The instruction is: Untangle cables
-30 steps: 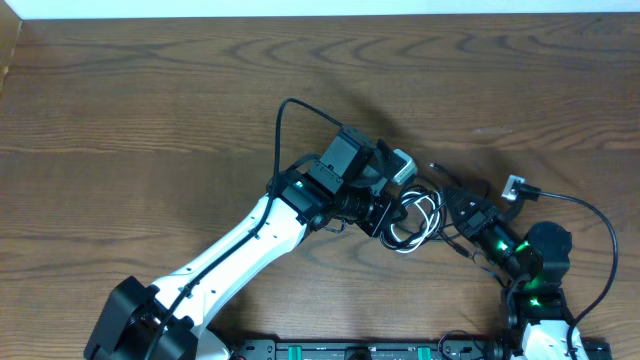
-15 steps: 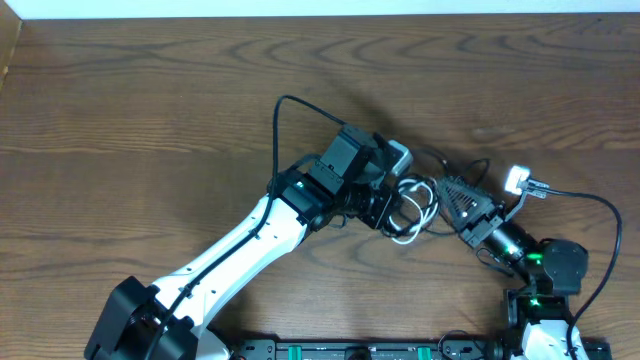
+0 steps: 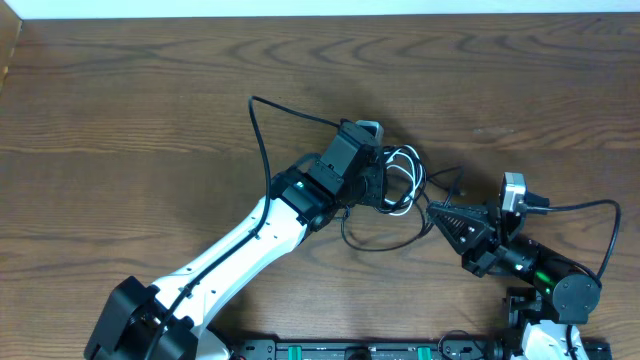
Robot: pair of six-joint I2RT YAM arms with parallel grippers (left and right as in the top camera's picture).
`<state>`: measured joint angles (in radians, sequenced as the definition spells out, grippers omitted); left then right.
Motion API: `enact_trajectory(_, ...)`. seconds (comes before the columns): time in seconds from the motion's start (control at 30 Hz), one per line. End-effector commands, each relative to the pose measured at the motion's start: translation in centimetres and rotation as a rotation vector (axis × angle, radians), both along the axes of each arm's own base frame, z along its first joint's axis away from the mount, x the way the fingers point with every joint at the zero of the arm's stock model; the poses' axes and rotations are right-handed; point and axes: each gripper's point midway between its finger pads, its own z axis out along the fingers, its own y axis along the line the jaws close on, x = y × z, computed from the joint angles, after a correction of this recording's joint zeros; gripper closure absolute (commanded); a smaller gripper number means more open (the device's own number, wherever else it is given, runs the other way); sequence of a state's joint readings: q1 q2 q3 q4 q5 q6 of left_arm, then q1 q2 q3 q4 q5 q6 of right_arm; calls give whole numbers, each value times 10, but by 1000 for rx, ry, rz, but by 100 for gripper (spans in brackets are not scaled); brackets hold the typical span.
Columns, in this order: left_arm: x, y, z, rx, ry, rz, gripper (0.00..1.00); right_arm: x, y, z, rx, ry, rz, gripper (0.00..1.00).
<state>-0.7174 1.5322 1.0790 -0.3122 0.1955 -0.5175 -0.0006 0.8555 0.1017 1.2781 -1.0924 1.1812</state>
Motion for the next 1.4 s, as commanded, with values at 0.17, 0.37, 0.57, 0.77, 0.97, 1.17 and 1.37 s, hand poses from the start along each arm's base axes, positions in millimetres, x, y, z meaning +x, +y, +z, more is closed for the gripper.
enact_trajectory(0.17, 20, 65, -20, 230, -18, 342, 92, -2, -4, -4, -50, -28, 8, 99)
enact_trajectory(0.37, 17, 94, -29, 233, 77, 544, 92, 33, -27, -72, -118, 257, -120, 99)
enact_trajectory(0.57, 25, 96, -26, 210, 61, 560, 92, 47, -62, -168, -210, 674, -387, 99)
enact_trajectory(0.77, 48, 74, -8, 191, -86, 306, 92, 42, -68, -189, -240, 773, -432, 99)
enact_trajectory(0.97, 60, 29, 26, 39, -241, 50, 92, 40, -84, -211, -262, 893, -546, 95)
enact_trajectory(1.17, 60, 30, 26, 56, -260, 31, 92, 32, -83, -219, -296, 918, -532, 68)
enact_trajectory(1.37, 49, 46, 6, 186, -223, -12, 92, 37, -65, -191, -239, 791, -404, 51)
